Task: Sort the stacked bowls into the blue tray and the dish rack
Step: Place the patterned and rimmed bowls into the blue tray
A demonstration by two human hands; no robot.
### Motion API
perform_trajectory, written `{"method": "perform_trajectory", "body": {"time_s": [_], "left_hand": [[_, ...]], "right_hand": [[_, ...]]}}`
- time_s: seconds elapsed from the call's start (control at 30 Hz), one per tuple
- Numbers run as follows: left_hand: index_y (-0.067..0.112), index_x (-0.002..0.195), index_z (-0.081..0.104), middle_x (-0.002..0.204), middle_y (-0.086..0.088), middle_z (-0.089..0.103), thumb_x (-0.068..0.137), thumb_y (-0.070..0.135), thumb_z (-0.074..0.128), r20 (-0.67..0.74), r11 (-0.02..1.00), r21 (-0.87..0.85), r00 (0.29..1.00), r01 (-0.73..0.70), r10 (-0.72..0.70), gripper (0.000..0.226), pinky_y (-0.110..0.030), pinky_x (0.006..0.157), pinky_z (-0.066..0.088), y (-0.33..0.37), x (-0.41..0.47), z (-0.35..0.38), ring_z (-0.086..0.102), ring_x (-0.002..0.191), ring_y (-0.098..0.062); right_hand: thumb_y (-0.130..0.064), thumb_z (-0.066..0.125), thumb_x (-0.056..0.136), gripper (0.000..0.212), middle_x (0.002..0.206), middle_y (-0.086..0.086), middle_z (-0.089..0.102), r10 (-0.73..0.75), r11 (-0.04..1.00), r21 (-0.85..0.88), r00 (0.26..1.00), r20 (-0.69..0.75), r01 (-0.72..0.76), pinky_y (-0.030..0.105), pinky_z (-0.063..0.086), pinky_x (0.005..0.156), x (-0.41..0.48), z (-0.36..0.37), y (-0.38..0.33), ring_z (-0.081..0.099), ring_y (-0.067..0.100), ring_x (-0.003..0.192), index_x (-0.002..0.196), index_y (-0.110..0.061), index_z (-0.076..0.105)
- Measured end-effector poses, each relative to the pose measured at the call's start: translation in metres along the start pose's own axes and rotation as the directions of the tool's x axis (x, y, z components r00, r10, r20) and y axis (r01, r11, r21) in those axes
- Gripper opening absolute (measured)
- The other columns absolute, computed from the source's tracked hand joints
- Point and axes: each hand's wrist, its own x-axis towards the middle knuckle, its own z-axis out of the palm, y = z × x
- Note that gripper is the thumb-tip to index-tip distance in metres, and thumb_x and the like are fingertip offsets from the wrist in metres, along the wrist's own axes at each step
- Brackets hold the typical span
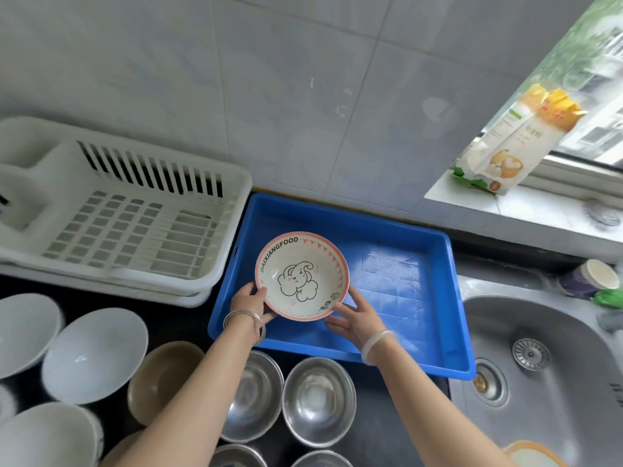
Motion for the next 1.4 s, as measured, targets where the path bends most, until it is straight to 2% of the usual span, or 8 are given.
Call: {"method": "perform_trajectory", "body": {"time_s": [0.2, 0.3, 0.47, 0.77, 0.9, 1.1, 1.27, 1.4], "left_hand": [[-0.004, 0.115, 0.057, 0.114, -0.021, 0.06, 0.094, 0.009, 0.049, -0.048, 0.987, -0.154, 0.998, -0.036, 0.029, 0.027, -0.033, 0.084, 0.047, 0.007, 0.013, 0.006, 0.057, 0.094, -0.026], [-0.004, 0.119, 0.055, 0.104, -0.015, 0.061, 0.094, 0.009, 0.047, -0.053, 0.975, -0.21, 0.997, -0.074, 0.064, 0.029, -0.03, 0.088, 0.044, 0.01, 0.017, 0.01, 0.059, 0.085, -0.021], [0.004, 0.124, 0.054, 0.109, -0.014, 0.058, 0.095, 0.013, 0.047, -0.033, 0.959, -0.272, 0.997, -0.078, 0.072, 0.031, -0.033, 0.087, 0.047, 0.016, 0.021, 0.013, 0.055, 0.102, -0.025], [0.003, 0.121, 0.056, 0.117, -0.019, 0.059, 0.095, 0.012, 0.046, -0.098, 0.956, -0.265, 0.99, -0.122, 0.1, 0.03, -0.033, 0.086, 0.047, 0.013, 0.022, 0.019, 0.055, 0.097, -0.024], [0.003, 0.117, 0.06, 0.12, -0.021, 0.06, 0.095, 0.009, 0.045, -0.117, 0.973, -0.156, 0.981, -0.169, 0.152, 0.027, -0.029, 0.087, 0.047, 0.008, 0.016, 0.021, 0.058, 0.092, -0.021], [0.014, 0.128, 0.054, 0.124, -0.005, 0.06, 0.093, 0.018, 0.046, -0.083, 0.95, 0.099, 0.948, -0.298, 0.306, 0.036, -0.03, 0.089, 0.045, -0.011, -0.025, 0.026, 0.059, 0.093, -0.017], [0.007, 0.132, 0.048, 0.138, -0.009, 0.051, 0.093, 0.017, 0.046, 0.074, 0.863, 0.362, 0.933, -0.353, 0.351, 0.04, -0.04, 0.108, 0.038, -0.036, -0.086, 0.048, 0.054, 0.119, -0.027], [0.006, 0.128, 0.053, 0.133, -0.01, 0.056, 0.092, 0.013, 0.05, 0.249, 0.767, 0.492, 0.911, -0.412, 0.33, 0.037, -0.028, 0.105, 0.038, -0.078, -0.137, 0.081, 0.055, 0.119, -0.023]], "right_hand": [[-0.01, 0.059, 0.089, 0.059, 0.117, 0.019, 0.062, -0.044, 0.998, 0.051, 0.999, -0.014, 0.045, 0.029, 0.059, 0.073, 0.019, 0.019, -0.009, 0.069, 0.028, 0.083, 0.14, -0.027, 0.034], [-0.009, 0.057, 0.091, 0.058, 0.12, 0.019, 0.059, -0.061, 0.996, 0.067, 0.998, -0.019, 0.062, 0.028, 0.059, 0.073, 0.028, 0.029, -0.015, 0.068, 0.029, 0.084, 0.141, -0.025, 0.033], [-0.007, 0.055, 0.091, 0.057, 0.13, 0.022, 0.052, -0.07, 0.996, 0.052, 0.994, -0.084, 0.074, 0.038, 0.052, 0.087, 0.042, 0.04, -0.022, 0.064, 0.037, 0.096, 0.142, -0.022, 0.032], [-0.007, 0.052, 0.093, 0.053, 0.125, 0.013, 0.056, -0.06, 0.997, 0.04, 0.99, -0.126, 0.065, 0.034, 0.053, 0.081, 0.043, 0.043, -0.022, 0.066, 0.029, 0.089, 0.141, -0.023, 0.034], [-0.018, 0.05, 0.094, 0.046, 0.111, 0.004, 0.06, -0.063, 0.995, -0.085, 0.991, -0.116, 0.054, 0.027, 0.048, 0.076, 0.038, 0.044, -0.026, 0.064, 0.023, 0.095, 0.138, -0.027, 0.039], [-0.03, 0.043, 0.095, 0.042, 0.128, 0.007, 0.056, -0.164, 0.93, -0.346, 0.982, -0.093, 0.122, 0.031, 0.047, 0.078, 0.01, 0.021, -0.029, 0.058, 0.021, 0.098, 0.137, -0.023, 0.041], [-0.029, 0.043, 0.096, 0.034, 0.129, 0.007, 0.057, -0.319, 0.825, -0.518, 0.943, -0.095, 0.226, 0.039, 0.045, 0.097, -0.05, -0.032, -0.024, 0.058, 0.024, 0.112, 0.129, -0.022, 0.05], [-0.029, 0.045, 0.096, 0.031, 0.118, 0.004, 0.063, -0.411, 0.718, -0.663, 0.898, -0.158, 0.213, 0.022, 0.039, 0.083, -0.113, -0.098, -0.006, 0.058, 0.02, 0.108, 0.124, -0.021, 0.056]]}}
